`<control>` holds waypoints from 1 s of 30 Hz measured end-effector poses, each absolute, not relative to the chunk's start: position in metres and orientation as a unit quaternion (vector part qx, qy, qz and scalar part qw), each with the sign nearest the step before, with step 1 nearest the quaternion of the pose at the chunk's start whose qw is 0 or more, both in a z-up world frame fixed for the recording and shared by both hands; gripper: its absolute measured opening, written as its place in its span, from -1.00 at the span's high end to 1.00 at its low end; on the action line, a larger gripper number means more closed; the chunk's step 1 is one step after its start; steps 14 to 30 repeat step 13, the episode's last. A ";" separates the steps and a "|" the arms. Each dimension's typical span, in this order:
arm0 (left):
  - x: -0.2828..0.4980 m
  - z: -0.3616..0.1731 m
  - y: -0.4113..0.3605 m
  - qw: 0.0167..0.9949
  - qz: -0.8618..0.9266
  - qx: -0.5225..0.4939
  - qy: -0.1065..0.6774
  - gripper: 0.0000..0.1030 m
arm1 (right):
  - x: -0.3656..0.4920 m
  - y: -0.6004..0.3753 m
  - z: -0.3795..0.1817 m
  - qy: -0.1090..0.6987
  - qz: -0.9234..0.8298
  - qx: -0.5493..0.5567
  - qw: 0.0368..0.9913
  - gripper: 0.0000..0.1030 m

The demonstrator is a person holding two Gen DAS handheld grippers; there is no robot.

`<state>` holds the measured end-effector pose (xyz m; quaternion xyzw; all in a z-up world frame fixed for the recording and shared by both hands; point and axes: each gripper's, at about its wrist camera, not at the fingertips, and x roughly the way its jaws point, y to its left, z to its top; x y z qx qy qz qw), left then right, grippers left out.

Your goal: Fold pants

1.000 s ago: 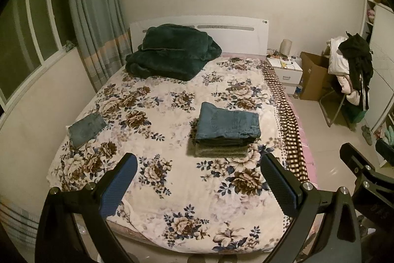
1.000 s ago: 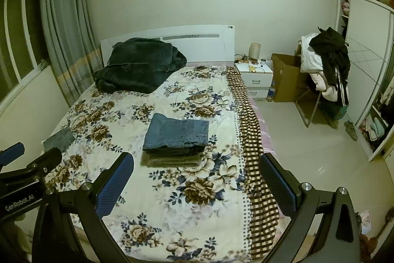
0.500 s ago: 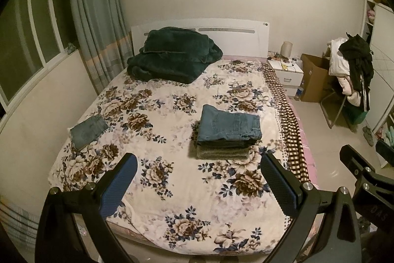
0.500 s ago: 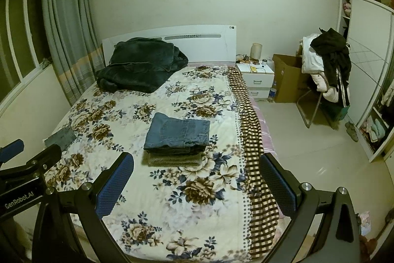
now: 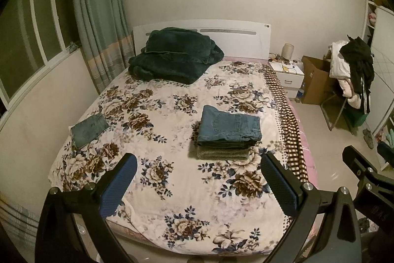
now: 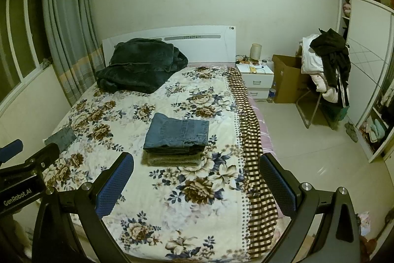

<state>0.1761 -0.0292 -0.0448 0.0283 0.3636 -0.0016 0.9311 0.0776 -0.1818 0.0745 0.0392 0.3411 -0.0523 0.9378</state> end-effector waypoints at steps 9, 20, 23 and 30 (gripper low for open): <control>0.173 -0.043 -0.030 0.930 0.001 0.026 0.367 -0.99 | 0.077 -0.181 0.075 0.342 -0.052 0.038 0.937 -1.00; 0.170 -0.042 -0.032 0.932 -0.002 0.026 0.361 -0.99 | 0.076 -0.181 0.075 0.342 -0.053 0.039 0.938 -1.00; 0.170 -0.042 -0.032 0.932 -0.002 0.026 0.361 -0.99 | 0.076 -0.181 0.075 0.342 -0.053 0.039 0.938 -1.00; 0.170 -0.042 -0.032 0.932 -0.002 0.026 0.361 -0.99 | 0.076 -0.181 0.075 0.342 -0.053 0.039 0.938 -1.00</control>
